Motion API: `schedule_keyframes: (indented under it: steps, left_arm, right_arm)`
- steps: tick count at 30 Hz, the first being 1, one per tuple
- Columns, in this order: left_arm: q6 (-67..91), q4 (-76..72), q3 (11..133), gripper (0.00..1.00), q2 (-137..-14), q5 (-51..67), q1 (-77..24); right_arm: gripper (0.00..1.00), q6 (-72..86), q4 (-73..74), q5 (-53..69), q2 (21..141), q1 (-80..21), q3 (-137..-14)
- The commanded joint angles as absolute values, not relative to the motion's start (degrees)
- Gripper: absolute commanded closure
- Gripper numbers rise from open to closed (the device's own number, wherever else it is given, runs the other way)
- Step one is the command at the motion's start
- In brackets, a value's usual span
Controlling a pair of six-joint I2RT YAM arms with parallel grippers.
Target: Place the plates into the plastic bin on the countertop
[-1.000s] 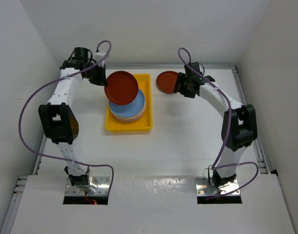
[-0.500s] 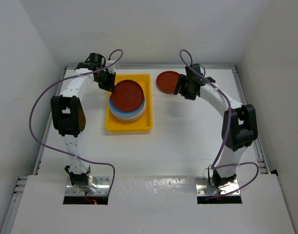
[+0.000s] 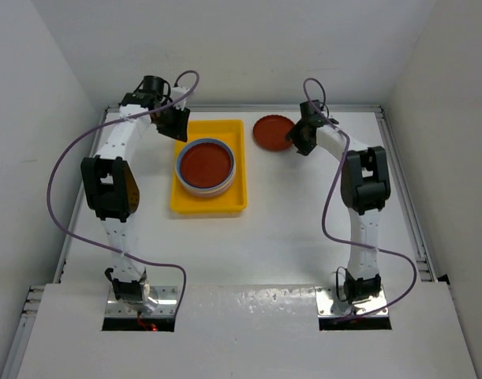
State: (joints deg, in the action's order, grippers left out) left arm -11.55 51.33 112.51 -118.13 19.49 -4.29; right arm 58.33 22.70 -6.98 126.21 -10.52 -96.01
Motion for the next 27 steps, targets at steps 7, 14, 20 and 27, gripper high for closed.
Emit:
schedule_keyframes:
  steps: [7,14,20,27]
  left_arm:
    - [-13.0,51.5,117.3,0.54,-112.9,19.0,-1.9]
    - [-12.5,51.5,114.7,0.54,-111.9,19.7,1.2]
    - [-12.0,51.0,112.9,0.54,-110.8,19.7,5.6]
    - [-12.0,51.0,111.8,0.54,-110.8,19.7,9.8]
  right_arm:
    - [0.64,70.1,21.1,-12.4,139.0,-10.5,-107.8]
    - [1.0,74.8,21.2,-11.5,139.7,-9.3,-105.8]
    - [1.0,67.1,12.8,-14.3,125.5,-8.6,-95.9]
    - [1.0,52.7,6.9,-9.8,110.0,-12.1,-88.2]
